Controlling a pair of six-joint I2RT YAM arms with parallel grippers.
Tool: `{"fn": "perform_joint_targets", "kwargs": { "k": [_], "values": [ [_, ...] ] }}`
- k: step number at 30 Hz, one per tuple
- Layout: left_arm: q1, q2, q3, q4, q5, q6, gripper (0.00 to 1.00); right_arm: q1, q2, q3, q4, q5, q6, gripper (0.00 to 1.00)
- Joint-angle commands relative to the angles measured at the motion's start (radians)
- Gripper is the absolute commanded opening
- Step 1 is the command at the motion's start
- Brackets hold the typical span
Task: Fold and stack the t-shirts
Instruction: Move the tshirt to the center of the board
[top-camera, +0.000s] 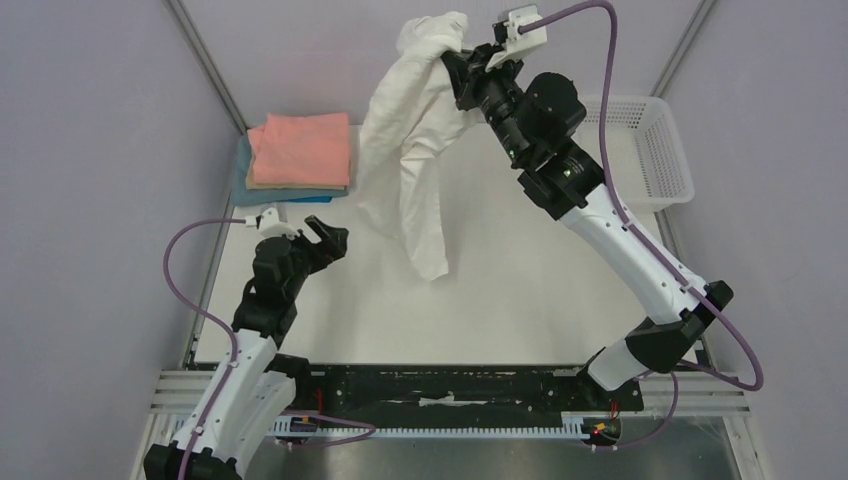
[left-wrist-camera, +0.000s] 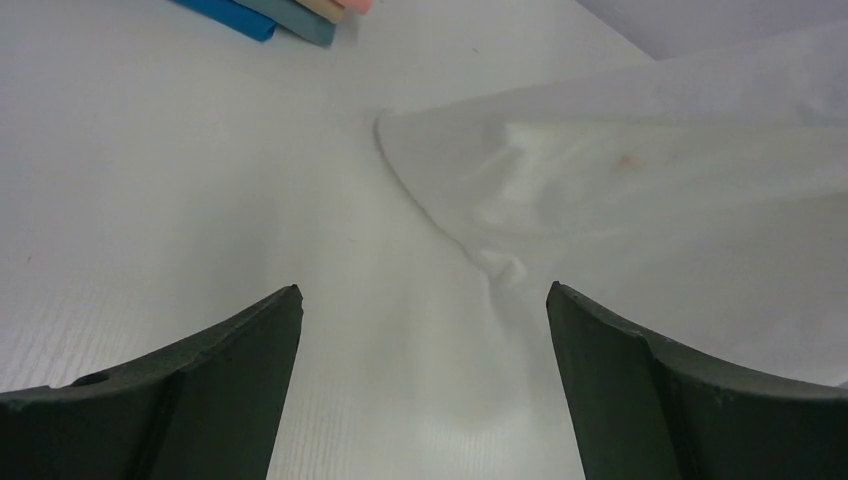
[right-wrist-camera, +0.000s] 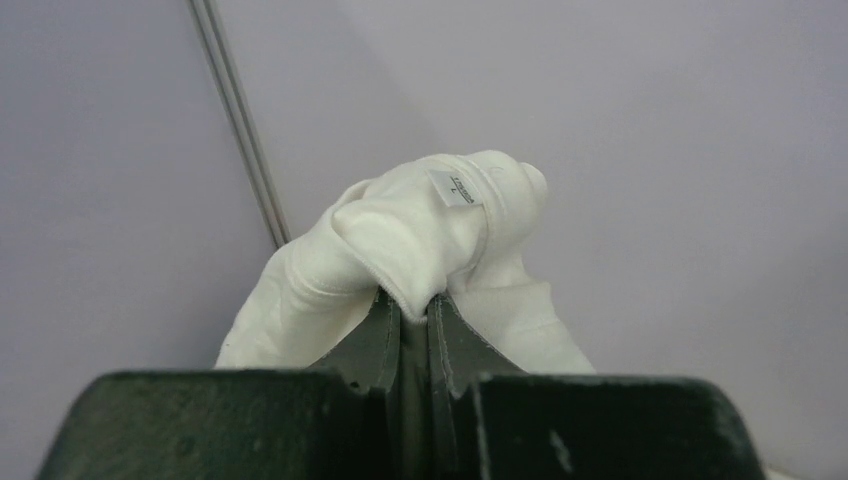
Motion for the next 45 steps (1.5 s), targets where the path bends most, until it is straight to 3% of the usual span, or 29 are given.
{"fn": "perform_joint_targets", "kwargs": {
  "k": [1,5,9,11,13,15,19,24,30,35,39,45],
  "values": [
    [0.001,-0.011,0.017,-0.006,-0.01,-0.025,0.97,0.002,-0.109,-0.143,0.055,0.213,0.127,0.0],
    [0.001,0.006,0.02,-0.007,-0.002,-0.032,0.97,-0.058,-0.225,-0.478,0.002,0.422,0.223,0.0],
    [0.001,0.052,0.027,0.004,0.028,-0.039,0.97,-0.29,-0.233,-0.727,-0.143,0.3,0.417,0.09],
    [0.001,0.089,0.036,0.006,0.064,-0.046,0.97,-0.368,-0.208,-0.818,-0.166,0.233,0.439,0.33],
    [0.0,0.143,0.055,0.008,0.135,-0.058,0.96,-0.39,-0.199,-0.881,-0.161,0.221,0.401,0.69],
    [-0.007,0.198,0.071,0.022,0.232,-0.069,0.96,-0.39,-0.212,-0.908,-0.163,0.238,0.369,0.98],
    [-0.124,0.26,0.074,0.015,0.285,-0.07,0.96,-0.39,-0.292,-0.962,-0.192,0.247,0.346,0.98],
    [-0.411,0.286,0.068,-0.059,0.177,-0.061,0.94,-0.39,-0.453,-1.177,-0.137,0.222,0.328,0.98],
    [-0.585,0.396,0.01,0.024,0.05,-0.177,0.87,-0.391,-0.607,-1.377,-0.056,0.22,0.343,0.98],
    [-0.742,0.544,0.064,0.07,-0.224,-0.278,0.83,-0.39,-0.647,-1.428,-0.018,0.239,0.371,0.98],
    [-0.806,0.657,0.142,0.051,-0.32,-0.307,0.81,-0.39,-0.665,-1.438,-0.018,0.27,0.38,0.98],
    [-0.813,0.785,0.257,-0.029,-0.359,-0.323,0.77,-0.391,-0.693,-1.469,-0.018,0.288,0.389,0.98]
  ]
}}
